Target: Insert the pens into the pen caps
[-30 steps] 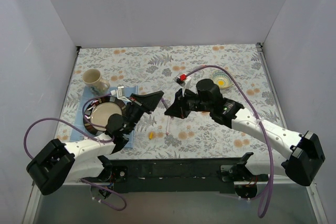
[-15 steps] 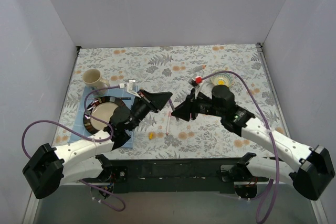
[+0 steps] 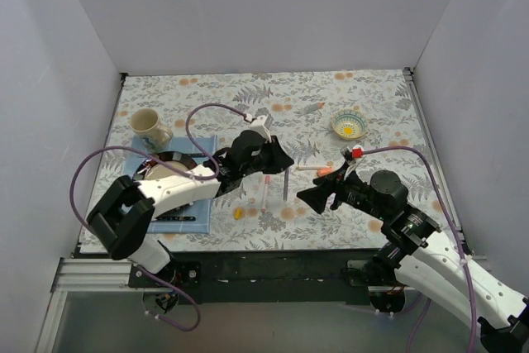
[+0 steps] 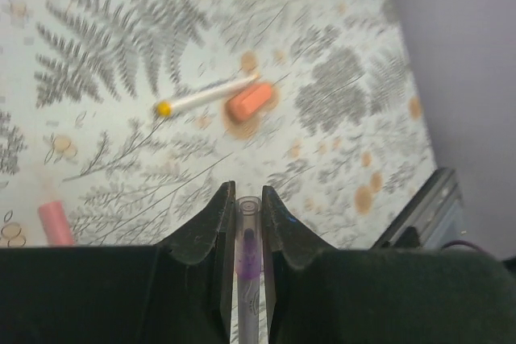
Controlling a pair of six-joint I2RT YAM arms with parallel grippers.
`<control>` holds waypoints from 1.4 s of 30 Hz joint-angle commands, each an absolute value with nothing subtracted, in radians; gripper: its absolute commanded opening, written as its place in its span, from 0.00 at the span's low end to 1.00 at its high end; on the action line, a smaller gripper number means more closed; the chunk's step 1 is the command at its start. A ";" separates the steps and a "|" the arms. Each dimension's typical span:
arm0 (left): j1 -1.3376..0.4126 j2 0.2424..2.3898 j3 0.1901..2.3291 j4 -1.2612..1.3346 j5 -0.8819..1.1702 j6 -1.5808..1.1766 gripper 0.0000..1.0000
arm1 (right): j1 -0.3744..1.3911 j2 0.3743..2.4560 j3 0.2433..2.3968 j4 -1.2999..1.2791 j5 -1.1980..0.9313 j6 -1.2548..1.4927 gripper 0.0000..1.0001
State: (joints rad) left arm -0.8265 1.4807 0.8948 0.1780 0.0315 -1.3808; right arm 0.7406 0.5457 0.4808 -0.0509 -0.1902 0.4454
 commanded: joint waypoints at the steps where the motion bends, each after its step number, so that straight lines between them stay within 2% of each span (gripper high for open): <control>1: -0.827 1.636 0.960 0.046 0.081 -1.368 0.00 | 0.739 0.578 0.515 -0.124 -0.138 0.451 0.84; 11: -0.827 1.785 1.006 -0.003 0.018 -1.341 0.00 | 0.738 0.615 0.491 -0.063 -0.178 0.465 0.84; 16: -0.827 1.802 0.999 -0.032 -0.049 -1.362 0.20 | 0.738 0.650 0.491 -0.051 -0.164 0.468 0.83; 21: -0.827 1.812 1.026 -0.078 -0.104 -1.358 0.27 | 0.739 0.673 0.486 -0.057 -0.106 0.483 0.81; 28: -0.827 1.755 1.060 -0.124 -0.176 -1.367 0.46 | 0.739 0.696 0.482 -0.092 -0.008 0.523 0.79; 30: -0.827 1.706 1.065 -0.155 -0.241 -1.399 0.61 | 0.738 0.718 0.492 -0.133 0.075 0.546 0.77; 33: -0.827 1.629 1.072 -0.205 -0.276 -1.414 0.78 | 0.738 0.781 0.515 -0.144 0.133 0.532 0.76; 35: -0.827 1.588 1.065 -0.225 -0.276 -1.401 0.82 | 0.738 0.854 0.541 -0.141 0.172 0.471 0.74; 38: -0.827 1.482 1.019 -0.229 -0.285 -1.373 0.97 | 0.727 0.992 0.638 -0.150 0.250 0.387 0.69; 42: -0.825 1.359 0.960 -0.238 -0.287 -1.309 0.98 | 0.703 1.167 0.776 -0.175 0.313 0.289 0.60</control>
